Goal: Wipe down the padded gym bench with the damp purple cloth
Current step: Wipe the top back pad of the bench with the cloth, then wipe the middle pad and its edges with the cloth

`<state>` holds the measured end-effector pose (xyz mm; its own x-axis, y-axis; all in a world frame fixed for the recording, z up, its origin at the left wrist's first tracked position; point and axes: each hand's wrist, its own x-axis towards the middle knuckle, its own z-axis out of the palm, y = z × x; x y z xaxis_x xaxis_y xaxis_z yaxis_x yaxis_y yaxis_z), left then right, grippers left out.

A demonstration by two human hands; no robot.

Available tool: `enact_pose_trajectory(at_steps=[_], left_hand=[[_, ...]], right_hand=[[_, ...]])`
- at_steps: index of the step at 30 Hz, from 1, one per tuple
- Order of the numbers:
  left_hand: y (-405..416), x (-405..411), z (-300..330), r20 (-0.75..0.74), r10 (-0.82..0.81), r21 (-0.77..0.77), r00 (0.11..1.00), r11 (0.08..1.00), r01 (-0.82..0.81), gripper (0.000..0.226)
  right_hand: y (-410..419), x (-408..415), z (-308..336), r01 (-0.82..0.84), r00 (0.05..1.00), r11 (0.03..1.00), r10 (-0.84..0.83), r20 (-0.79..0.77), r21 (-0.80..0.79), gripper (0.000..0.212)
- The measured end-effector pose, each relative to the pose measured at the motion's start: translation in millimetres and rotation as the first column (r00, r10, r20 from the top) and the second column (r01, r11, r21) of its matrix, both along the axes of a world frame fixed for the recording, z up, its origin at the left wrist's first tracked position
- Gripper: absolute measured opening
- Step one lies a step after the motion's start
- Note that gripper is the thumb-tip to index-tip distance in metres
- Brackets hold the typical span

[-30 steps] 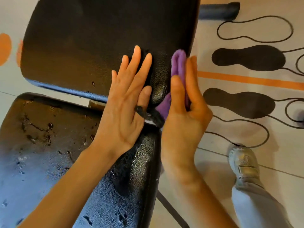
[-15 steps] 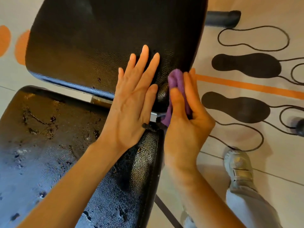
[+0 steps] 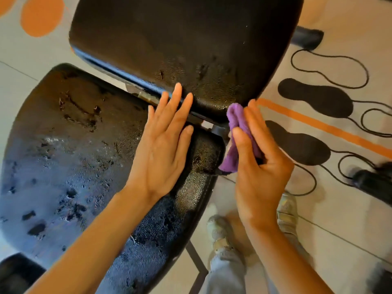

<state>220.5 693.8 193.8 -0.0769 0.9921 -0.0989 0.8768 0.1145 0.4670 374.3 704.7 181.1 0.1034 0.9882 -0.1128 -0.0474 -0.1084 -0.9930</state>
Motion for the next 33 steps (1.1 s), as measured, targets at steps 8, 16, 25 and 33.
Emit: enact_pose_trajectory(at_steps=[8, 16, 25, 33], left_hand=[[-42.1, -26.4, 7.1, -0.026, 0.19, -0.019, 0.982, 0.982, -0.19, 0.055], [-74.8, -47.1, -0.6, -0.103, 0.316, -0.061, 0.943, 0.945, -0.323, 0.061], [-74.4, -43.7, -7.9, -0.142, 0.331, -0.012, 0.933, 0.942, -0.336, 0.059], [-73.3, -42.4, -7.4, -0.16, 0.343, 0.005, 0.926, 0.938, -0.346, 0.059]], right_hand=[[-6.8, -11.1, 9.3, -0.381, 0.881, 0.916, 0.317, 0.351, 0.127, 0.035], [-7.0, -7.6, -6.0, -0.695, 0.501, 0.718, 0.445, 0.743, 0.039, 0.041], [43.8, -64.7, 1.2, -0.845, 0.252, 0.53, 0.516, 0.819, -0.074, 0.043], [5.4, 16.2, 5.9, -0.834, 0.247, 0.542, 0.532, 0.81, -0.102, 0.044]])
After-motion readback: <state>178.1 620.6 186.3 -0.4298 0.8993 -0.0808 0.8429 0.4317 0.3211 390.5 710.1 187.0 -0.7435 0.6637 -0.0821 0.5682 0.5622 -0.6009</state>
